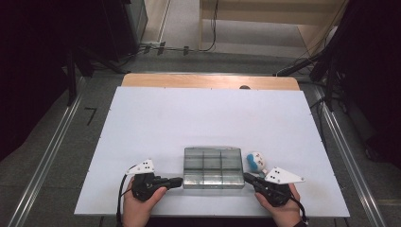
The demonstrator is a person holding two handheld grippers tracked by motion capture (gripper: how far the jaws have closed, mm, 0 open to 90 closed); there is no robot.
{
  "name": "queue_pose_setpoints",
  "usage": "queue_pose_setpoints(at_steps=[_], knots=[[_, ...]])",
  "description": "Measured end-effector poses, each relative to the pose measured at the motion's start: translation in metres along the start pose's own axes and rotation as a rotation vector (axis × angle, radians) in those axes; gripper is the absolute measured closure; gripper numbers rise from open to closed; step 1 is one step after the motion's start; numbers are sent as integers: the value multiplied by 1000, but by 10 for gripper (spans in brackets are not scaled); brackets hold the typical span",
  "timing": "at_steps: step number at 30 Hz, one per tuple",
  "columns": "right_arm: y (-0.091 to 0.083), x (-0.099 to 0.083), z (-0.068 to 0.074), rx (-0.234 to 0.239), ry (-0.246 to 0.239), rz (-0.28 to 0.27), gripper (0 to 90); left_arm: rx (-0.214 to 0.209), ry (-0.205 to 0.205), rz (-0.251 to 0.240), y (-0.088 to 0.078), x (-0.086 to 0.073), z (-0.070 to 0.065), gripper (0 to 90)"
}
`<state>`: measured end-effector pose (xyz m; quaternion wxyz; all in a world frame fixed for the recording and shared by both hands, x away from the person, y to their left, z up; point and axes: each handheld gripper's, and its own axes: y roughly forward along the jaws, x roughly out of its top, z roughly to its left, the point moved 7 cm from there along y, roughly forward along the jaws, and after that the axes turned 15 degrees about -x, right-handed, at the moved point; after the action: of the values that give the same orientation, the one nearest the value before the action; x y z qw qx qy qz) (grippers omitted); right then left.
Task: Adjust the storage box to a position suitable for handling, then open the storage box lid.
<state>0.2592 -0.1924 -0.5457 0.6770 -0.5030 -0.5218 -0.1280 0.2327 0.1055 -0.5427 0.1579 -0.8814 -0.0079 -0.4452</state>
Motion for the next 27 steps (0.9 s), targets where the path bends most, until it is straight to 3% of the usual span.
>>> queue_pose_setpoints(at_steps=[3, 5, 7, 11, 17, 22, 27], knots=[[0, 1, 0, 4, -25, -6, 873, -3, 8, 8, -1, 1, 1, 900], [-2, 4, -2, 14, -44, -23, 858, 20, 22, -3, -3, 2, 2, 899], [-5, 6, -8, 6, -37, -39, 851, 46, 29, -31, -7, 4, 3, 863], [-7, 6, -16, 14, -8, -39, 851, 58, 34, -48, -12, 5, 4, 865], [-9, 6, -21, 64, 14, -19, 873, 78, 59, -29, -10, 6, 5, 899], [-9, 4, -16, 148, -5, 1, 875, 89, 82, 4, -6, 4, 5, 900], [-5, 2, -9, 180, -42, 22, 876, 110, 100, 50, -2, 2, 6, 900]])
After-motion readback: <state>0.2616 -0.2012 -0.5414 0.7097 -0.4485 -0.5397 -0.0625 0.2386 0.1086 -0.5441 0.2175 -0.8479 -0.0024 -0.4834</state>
